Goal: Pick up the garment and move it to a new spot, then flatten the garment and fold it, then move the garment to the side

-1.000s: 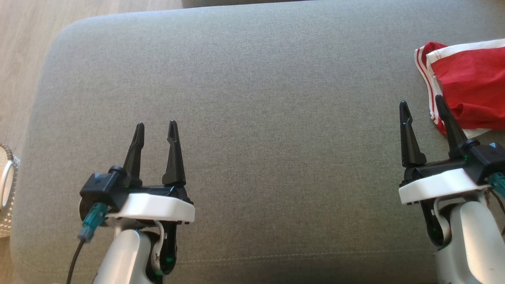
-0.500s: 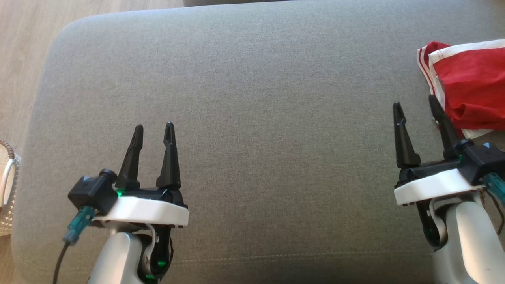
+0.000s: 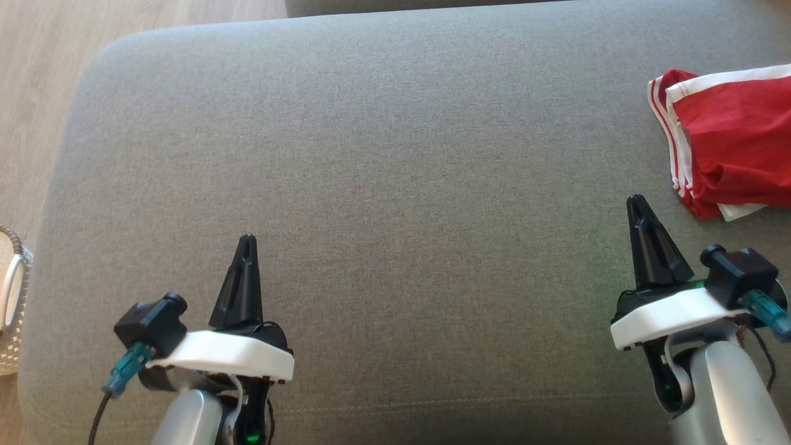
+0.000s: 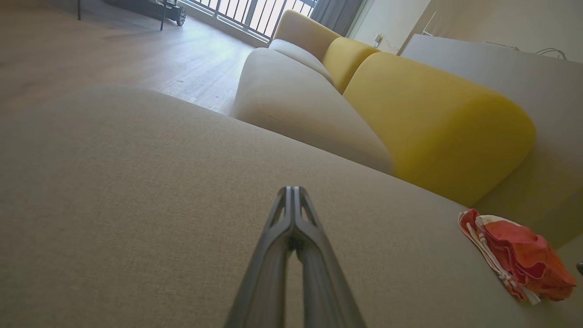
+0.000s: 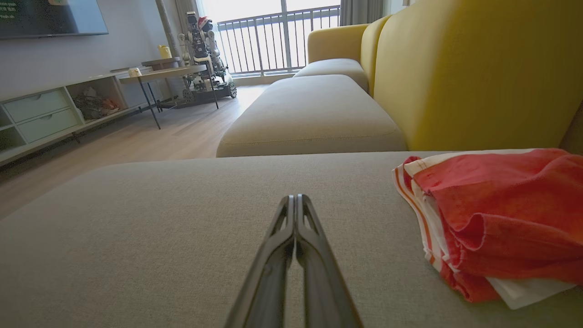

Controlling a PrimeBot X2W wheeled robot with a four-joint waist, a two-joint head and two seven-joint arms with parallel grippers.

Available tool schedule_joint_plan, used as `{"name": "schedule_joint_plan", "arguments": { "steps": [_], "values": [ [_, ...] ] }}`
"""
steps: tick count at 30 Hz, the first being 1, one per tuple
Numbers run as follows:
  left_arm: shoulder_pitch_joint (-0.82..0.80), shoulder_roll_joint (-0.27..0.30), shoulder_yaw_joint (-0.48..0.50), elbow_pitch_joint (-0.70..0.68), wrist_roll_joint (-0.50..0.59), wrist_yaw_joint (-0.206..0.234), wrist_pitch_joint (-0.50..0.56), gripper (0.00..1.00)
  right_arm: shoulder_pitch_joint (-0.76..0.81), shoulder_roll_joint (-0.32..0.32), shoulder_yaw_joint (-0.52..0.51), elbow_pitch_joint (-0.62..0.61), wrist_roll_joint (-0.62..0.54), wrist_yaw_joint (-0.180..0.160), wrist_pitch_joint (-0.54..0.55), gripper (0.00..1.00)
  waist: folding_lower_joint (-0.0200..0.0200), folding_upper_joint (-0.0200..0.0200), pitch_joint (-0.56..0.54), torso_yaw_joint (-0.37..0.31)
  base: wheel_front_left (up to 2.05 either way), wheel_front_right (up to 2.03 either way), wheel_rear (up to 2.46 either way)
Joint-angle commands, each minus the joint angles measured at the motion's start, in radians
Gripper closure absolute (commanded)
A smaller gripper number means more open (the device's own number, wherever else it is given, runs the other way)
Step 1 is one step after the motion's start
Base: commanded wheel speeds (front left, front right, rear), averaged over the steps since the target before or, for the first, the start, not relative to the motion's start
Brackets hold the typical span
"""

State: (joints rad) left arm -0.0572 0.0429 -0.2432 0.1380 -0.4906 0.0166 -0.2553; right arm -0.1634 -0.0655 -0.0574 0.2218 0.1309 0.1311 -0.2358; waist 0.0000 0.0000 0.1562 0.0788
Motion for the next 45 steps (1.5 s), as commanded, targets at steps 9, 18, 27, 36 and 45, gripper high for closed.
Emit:
{"name": "schedule_joint_plan", "arguments": {
  "steps": [9,18,27,36,45],
  "values": [
    [-0.038,0.013,0.03,-0.016,-0.114,-0.018,0.026,1.0,-0.028,0.001,-0.008,-0.029,0.139,0.0,0.033,1.0,0.0,0.0,-0.013,-0.007,0.0,0.0,0.0],
    [-0.04,0.019,0.047,-0.004,-0.204,-0.029,0.047,1.0,-0.021,0.003,-0.012,-0.025,0.25,0.0,0.059,1.0,0.0,0.0,-0.025,-0.013,0.0,0.0,0.0],
    [-0.04,0.024,0.065,0.005,-0.284,-0.038,0.067,1.0,-0.015,0.004,-0.015,-0.022,0.348,0.0,0.082,1.0,0.0,0.0,-0.035,-0.018,0.0,0.0,0.0],
    [-0.04,0.028,0.086,0.013,-0.372,-0.049,0.09,1.0,-0.008,0.005,-0.019,-0.017,0.459,0.0,0.108,1.0,0.0,0.0,-0.047,-0.024,0.0,0.0,0.0],
    [-0.041,0.031,0.108,0.023,-0.459,-0.06,0.114,1.0,-0.001,0.006,-0.023,-0.013,0.569,0.0,0.134,1.0,0.0,0.0,-0.058,-0.03,0.0,0.0,0.0]
  ]
}}
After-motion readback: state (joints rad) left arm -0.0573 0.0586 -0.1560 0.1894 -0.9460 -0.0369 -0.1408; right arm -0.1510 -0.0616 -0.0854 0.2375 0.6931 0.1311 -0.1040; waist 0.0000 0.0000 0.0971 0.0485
